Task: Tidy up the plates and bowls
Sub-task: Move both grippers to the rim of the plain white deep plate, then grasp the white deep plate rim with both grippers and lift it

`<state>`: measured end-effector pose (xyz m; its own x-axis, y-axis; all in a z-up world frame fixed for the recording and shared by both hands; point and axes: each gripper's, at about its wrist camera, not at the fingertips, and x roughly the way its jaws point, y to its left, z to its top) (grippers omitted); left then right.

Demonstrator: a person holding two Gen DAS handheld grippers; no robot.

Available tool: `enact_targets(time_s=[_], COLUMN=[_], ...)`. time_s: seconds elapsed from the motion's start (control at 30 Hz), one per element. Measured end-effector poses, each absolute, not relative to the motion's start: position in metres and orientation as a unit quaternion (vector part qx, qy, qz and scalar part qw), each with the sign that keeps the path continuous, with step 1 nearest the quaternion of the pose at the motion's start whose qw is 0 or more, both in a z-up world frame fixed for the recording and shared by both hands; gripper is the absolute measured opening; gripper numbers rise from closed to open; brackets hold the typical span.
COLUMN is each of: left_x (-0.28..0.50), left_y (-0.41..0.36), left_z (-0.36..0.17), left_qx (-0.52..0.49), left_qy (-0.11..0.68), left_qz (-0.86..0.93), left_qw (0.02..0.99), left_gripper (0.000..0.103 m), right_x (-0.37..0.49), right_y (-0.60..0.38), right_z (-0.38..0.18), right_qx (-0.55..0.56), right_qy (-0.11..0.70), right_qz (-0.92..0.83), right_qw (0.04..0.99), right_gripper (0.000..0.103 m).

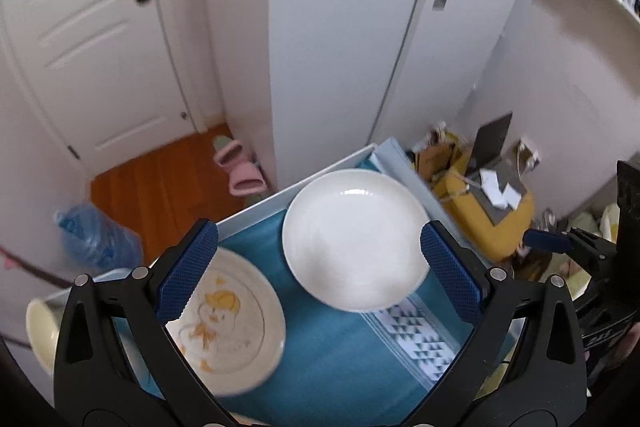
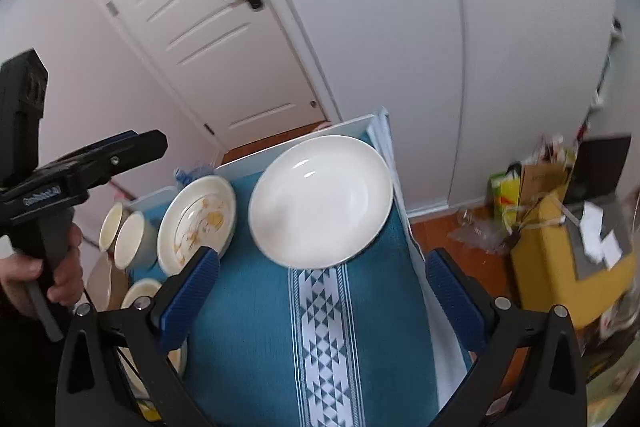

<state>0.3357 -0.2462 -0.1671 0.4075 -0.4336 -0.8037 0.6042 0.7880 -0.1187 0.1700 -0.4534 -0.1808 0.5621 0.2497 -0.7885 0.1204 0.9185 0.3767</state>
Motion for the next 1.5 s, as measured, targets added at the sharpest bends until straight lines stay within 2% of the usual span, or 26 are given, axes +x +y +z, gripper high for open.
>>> enact_targets(time_s=[0.13, 0.2, 0.23, 0.4, 0.53, 0.67, 0.73, 0.8, 0.97, 1.5], left_x=[0.366, 0.375, 0.380, 0.408, 0.417, 0.422, 0.423, 0.426, 0.428, 0.415], left_y=[-0.255, -0.255, -0.256, -0.262, -0.268, -0.274, -0.275, -0.277, -0.274, -0.272], left_z=[-0.214, -0.236, -0.244, -0.285, -0.301, -0.313, -0.317, -0.323, -0.325, -0.301], left_qx=[0.098, 0.099, 0.099, 0.098, 0.094, 0.095, 0.096, 0.101, 0.094, 0.119], left_qy=[0.488, 0.502, 0.509, 0.548, 0.562, 0.575, 0.581, 0.584, 0.585, 0.561], left_qz=[-0.331, -0.340, -0.342, -0.346, -0.357, -0.362, -0.362, -0.359, -0.361, -0.342], left_qw=[0.802, 0.789, 0.784, 0.755, 0.740, 0.727, 0.723, 0.720, 0.720, 0.744], left_gripper=[0.101, 0.098, 0.094, 0.071, 0.054, 0.046, 0.029, 0.019, 0.017, 0.017], right_x=[0.184, 0.190, 0.194, 0.210, 0.218, 0.224, 0.224, 0.226, 0.228, 0.229], right_y=[-0.456, -0.454, -0.453, -0.458, -0.463, -0.466, -0.468, -0.467, -0.470, -0.463], right_z=[-0.211, -0.227, -0.232, -0.267, -0.280, -0.285, -0.287, -0.288, -0.295, -0.281], right_qx=[0.260, 0.277, 0.282, 0.339, 0.359, 0.365, 0.368, 0.366, 0.360, 0.321], right_qy=[0.482, 0.491, 0.495, 0.508, 0.507, 0.507, 0.508, 0.509, 0.513, 0.507], right_qz=[0.019, 0.010, 0.007, -0.019, -0.037, -0.047, -0.053, -0.061, -0.076, -0.061], right_qw=[0.836, 0.826, 0.822, 0.791, 0.782, 0.779, 0.777, 0.777, 0.775, 0.797], right_gripper=[0.101, 0.093, 0.086, 0.064, 0.051, 0.039, 0.032, 0.027, 0.012, 0.012])
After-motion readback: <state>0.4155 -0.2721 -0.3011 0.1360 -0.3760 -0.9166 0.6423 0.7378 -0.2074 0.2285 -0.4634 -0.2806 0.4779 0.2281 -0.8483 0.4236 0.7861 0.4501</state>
